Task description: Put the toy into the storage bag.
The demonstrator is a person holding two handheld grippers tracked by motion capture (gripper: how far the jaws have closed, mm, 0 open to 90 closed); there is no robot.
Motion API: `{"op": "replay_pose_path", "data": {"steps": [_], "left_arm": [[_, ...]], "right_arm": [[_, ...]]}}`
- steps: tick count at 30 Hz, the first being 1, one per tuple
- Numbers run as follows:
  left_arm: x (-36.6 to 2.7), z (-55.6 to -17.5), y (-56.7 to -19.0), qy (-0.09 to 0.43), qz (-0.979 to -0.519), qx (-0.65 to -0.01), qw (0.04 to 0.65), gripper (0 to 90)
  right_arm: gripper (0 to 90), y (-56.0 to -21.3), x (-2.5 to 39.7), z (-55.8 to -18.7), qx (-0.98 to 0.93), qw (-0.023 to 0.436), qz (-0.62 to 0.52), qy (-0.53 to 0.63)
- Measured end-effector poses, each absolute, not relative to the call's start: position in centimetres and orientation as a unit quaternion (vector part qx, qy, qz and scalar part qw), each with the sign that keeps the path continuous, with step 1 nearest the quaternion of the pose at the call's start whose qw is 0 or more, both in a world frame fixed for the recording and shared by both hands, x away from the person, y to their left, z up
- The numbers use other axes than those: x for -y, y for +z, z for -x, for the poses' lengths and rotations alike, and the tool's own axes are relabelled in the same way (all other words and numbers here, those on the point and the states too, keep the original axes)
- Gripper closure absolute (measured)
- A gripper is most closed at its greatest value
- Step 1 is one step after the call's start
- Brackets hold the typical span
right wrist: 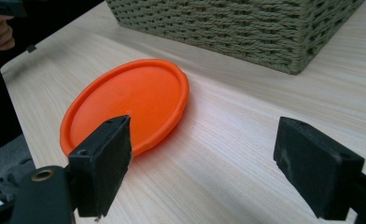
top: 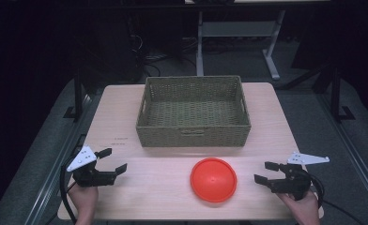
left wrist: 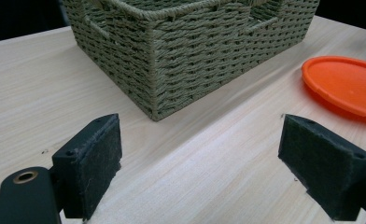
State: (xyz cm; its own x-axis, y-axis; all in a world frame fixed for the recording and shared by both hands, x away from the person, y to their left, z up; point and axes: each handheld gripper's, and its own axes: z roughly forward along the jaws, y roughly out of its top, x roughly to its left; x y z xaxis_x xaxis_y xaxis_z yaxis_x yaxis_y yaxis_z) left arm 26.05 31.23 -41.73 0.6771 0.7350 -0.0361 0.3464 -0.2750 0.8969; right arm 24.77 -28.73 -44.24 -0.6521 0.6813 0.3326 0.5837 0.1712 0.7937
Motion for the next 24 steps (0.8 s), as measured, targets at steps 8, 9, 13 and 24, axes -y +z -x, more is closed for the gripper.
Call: {"op": "replay_pose_path", "data": {"steps": [8, 9, 13, 24], "left_arm": [[-31.2, -26.1, -41.7, 0.198, -0.773, -0.350, 0.491, 12.7], [-31.3, -26.1, -41.7, 0.198, -0.772, -0.350, 0.492, 12.6], [-31.3, -26.2, -41.7, 0.199, -0.772, -0.352, 0.491, 12.6], [-31.0, -26.2, -41.7, 0.196, -0.775, -0.347, 0.490, 12.6]], "right_arm": [[17.7, -43.1, 27.5, -25.8, -0.785, 0.031, -0.400, 0.473], [17.6, -42.8, 27.2, -26.1, -0.788, 0.027, -0.396, 0.471], [17.2, -42.3, 26.6, -26.6, -0.797, 0.020, -0.390, 0.462], [17.3, -41.5, 24.5, -27.9, -0.817, 0.007, -0.370, 0.442]]}}
